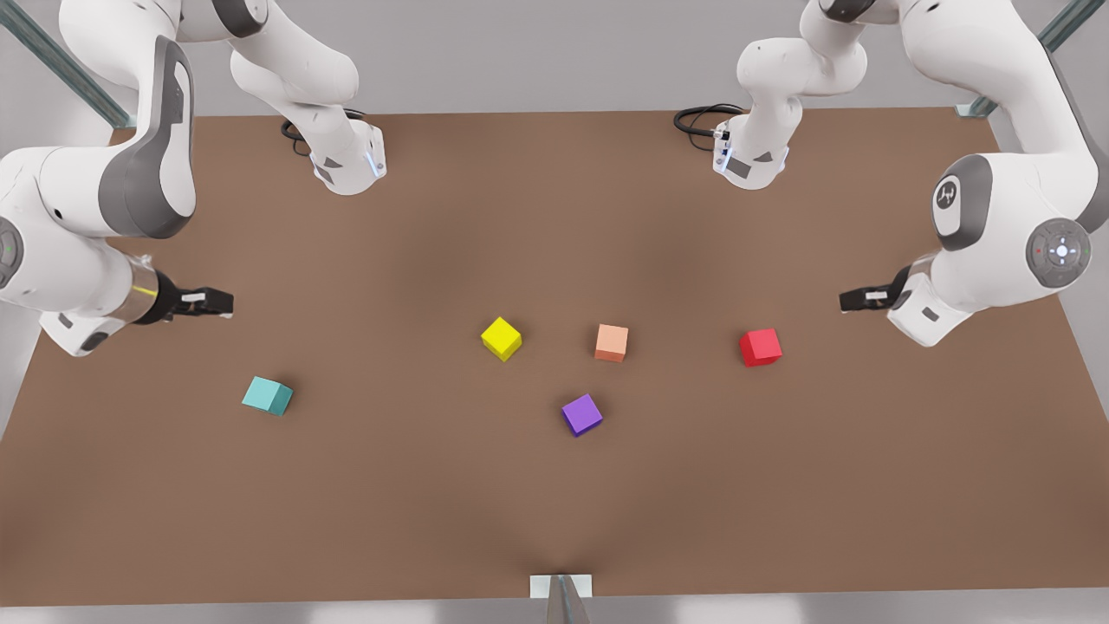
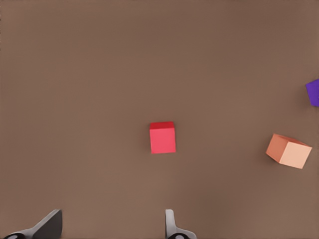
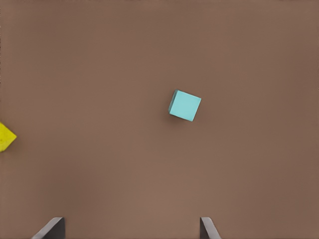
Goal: Pick up red wooden cube and pass to hand red wooden cube and place in blue wooden cube
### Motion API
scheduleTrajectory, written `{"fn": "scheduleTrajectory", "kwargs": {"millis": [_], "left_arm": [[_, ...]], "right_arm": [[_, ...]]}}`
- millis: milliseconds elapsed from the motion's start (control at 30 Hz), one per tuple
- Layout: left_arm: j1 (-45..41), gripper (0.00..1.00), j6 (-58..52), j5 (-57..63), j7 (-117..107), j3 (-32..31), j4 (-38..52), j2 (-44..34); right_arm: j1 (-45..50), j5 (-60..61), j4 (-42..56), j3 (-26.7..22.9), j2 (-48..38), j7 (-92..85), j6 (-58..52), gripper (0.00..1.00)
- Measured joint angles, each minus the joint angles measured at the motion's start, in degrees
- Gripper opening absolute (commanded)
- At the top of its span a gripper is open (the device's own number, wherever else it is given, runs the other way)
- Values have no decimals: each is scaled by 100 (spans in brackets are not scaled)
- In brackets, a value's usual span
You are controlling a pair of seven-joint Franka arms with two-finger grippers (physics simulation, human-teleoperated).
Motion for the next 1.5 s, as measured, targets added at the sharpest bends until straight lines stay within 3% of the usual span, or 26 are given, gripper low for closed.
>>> {"fn": "scheduleTrajectory", "kwargs": {"millis": [133,300,467,633,933,1367,1500], "left_arm": [[-49,100,294,-97,6,-135,-133,272],[-233,100,1407,-192,-59,-115,-989,1012],[-217,100,2619,-224,-166,39,-2176,985],[-306,100,3626,-419,-258,44,-2780,982],[-397,100,4532,-485,-365,36,-3173,1128],[-532,100,4832,-506,-451,9,-3370,1428],[-534,100,4903,-505,-466,9,-3370,1557]], "right_arm": [[8,-5,24,6,26,-20,178,100],[-1,23,26,1,60,-48,290,100],[-1,33,18,-1,62,-75,332,100],[0,30,17,0,62,-96,353,100],[2,31,9,0,62,-122,366,100],[5,59,-119,17,82,-183,340,100],[115,799,-183,158,720,-625,297,100]]}}
